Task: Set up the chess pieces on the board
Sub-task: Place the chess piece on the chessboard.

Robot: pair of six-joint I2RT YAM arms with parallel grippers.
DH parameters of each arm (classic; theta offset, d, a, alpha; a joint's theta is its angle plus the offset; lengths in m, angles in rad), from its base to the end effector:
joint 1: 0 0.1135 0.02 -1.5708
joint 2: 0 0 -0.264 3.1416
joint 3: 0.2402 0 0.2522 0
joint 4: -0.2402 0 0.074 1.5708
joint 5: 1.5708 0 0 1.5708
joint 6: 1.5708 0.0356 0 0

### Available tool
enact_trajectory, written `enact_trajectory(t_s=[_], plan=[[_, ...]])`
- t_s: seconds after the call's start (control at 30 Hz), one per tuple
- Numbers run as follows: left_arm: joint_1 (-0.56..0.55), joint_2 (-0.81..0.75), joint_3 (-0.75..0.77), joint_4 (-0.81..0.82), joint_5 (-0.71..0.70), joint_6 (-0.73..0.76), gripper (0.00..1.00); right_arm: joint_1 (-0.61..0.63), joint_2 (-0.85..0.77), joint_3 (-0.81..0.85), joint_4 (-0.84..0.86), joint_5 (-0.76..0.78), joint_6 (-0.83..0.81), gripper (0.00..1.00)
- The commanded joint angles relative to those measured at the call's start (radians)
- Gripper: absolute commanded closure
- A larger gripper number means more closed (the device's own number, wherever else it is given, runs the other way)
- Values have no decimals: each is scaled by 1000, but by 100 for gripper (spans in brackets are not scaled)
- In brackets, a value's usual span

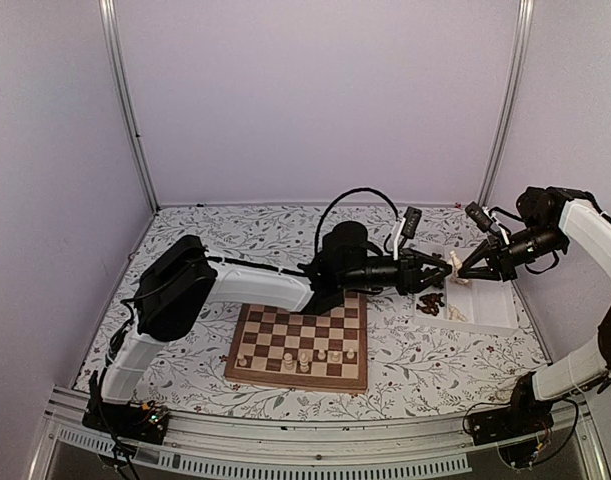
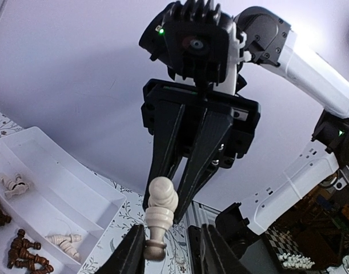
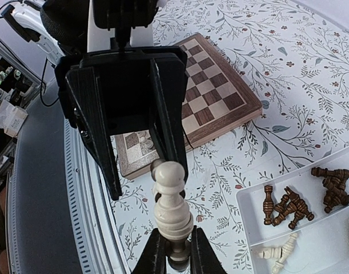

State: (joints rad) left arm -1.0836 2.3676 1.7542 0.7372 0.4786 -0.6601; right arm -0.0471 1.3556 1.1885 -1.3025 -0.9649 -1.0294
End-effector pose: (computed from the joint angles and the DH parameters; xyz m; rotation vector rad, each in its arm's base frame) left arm 0.2423 -0.4923 0.2191 0.8006 1.5332 -1.7067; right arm 0.2258 0.0187 0.2960 -1.1767 2.0663 1.0072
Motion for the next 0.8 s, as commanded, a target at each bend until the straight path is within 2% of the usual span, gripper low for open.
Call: enact_trajectory(t_s=[0.0,0.33,0.43,0.5,0.6,0.77], plan=[[17,-16,-34,70,10,-18,68,1,-7,25,-12,-41,-37,93],[23,-39,-70,70,-19,-38,84,1,-7,20,4,-47,-23,93],[25,-40,-73,69,-26,-44,85,1,-8,17,3,-46,-21,93],[25,-38,-70,69,-27,-47,80,1,-9,15,6,-47,-21,93],[25,-35,-63,59,-41,-47,65,1,-9,14,4,-49,-21,93],[27,-27,-39,57,-32,-46,62,1,-9,15,3,-48,-21,92]])
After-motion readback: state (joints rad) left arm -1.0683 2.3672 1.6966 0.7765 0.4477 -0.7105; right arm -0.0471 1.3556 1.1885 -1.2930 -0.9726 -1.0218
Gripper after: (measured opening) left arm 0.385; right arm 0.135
